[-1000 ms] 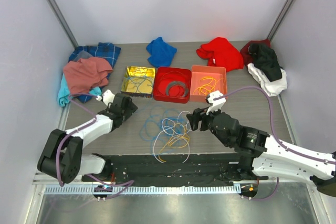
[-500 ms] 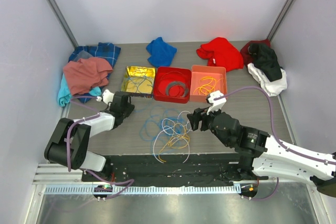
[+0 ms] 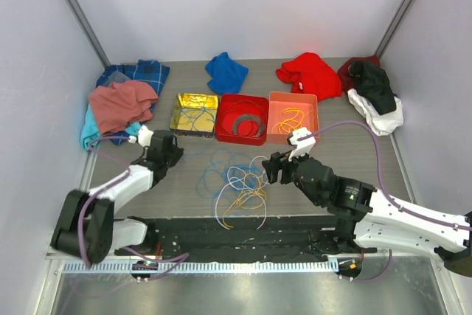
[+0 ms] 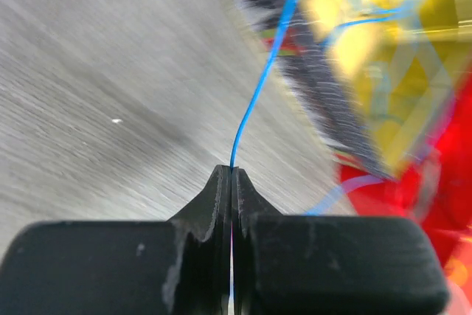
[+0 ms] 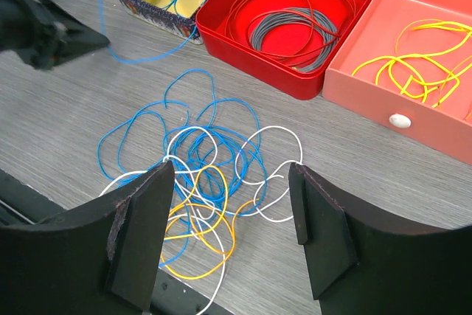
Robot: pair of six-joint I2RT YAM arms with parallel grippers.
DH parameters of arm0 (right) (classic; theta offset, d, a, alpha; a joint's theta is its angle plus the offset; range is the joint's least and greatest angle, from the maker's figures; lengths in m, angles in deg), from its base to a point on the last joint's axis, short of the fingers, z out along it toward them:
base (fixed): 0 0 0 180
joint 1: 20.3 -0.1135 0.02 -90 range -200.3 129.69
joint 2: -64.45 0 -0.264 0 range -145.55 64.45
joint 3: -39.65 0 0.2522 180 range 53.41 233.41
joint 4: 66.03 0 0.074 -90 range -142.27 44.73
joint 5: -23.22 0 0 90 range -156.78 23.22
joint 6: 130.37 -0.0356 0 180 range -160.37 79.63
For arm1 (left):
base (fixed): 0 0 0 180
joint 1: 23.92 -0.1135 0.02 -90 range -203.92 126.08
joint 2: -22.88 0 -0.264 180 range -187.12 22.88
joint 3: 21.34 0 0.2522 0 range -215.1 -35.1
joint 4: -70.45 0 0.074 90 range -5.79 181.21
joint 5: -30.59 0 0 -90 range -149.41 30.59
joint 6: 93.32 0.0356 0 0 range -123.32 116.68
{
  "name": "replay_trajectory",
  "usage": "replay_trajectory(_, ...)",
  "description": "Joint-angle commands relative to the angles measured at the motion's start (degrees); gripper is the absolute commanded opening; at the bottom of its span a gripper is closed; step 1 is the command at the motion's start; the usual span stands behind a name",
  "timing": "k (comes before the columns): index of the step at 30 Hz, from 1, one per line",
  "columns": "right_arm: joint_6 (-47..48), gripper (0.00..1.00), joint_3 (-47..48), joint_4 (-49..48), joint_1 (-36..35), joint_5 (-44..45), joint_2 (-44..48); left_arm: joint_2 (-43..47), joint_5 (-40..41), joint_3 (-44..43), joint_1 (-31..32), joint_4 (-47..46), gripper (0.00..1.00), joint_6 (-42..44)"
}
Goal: Untangle the cables
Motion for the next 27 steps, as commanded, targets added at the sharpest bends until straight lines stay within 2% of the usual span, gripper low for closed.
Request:
replay_trajectory(1, 0.6, 0.71, 0.4, -2.6, 0.2, 0.2, -0.2, 13.3, 0.3, -2.9, -0.2, 5.9, 0.00, 4.7)
replay_trajectory(5, 0.6, 0.71, 0.5, -3.4, 0.3, -0.4, -0.8, 18.6, 0.8, -8.9, -0.1, 9.9, 0.00, 6.7)
replay_trajectory(9, 0.3, 0.71, 1.0, -3.8, 0.2, -0.8, -1.2, 16.4, 0.8, -14.7, 0.0, 9.8, 0.00, 8.7)
replay_trajectory(12, 0.3, 0.71, 1.0, -3.7, 0.3, -1.1, -0.7, 10.8, 1.1, -18.7, 0.0, 7.5, 0.00, 10.0)
replay_trajectory(20, -0.5, 0.71, 0.9, -1.0, 0.3, 0.3, 2.1, -12.5, 4.7, -33.7, -0.2, 6.2, 0.00, 13.2)
replay_trajectory(27, -0.5, 0.71, 0.3, 0.4, 0.4, 1.3, 3.4, -25.5, 5.2, -47.9, -0.3, 6.9, 0.00, 15.5)
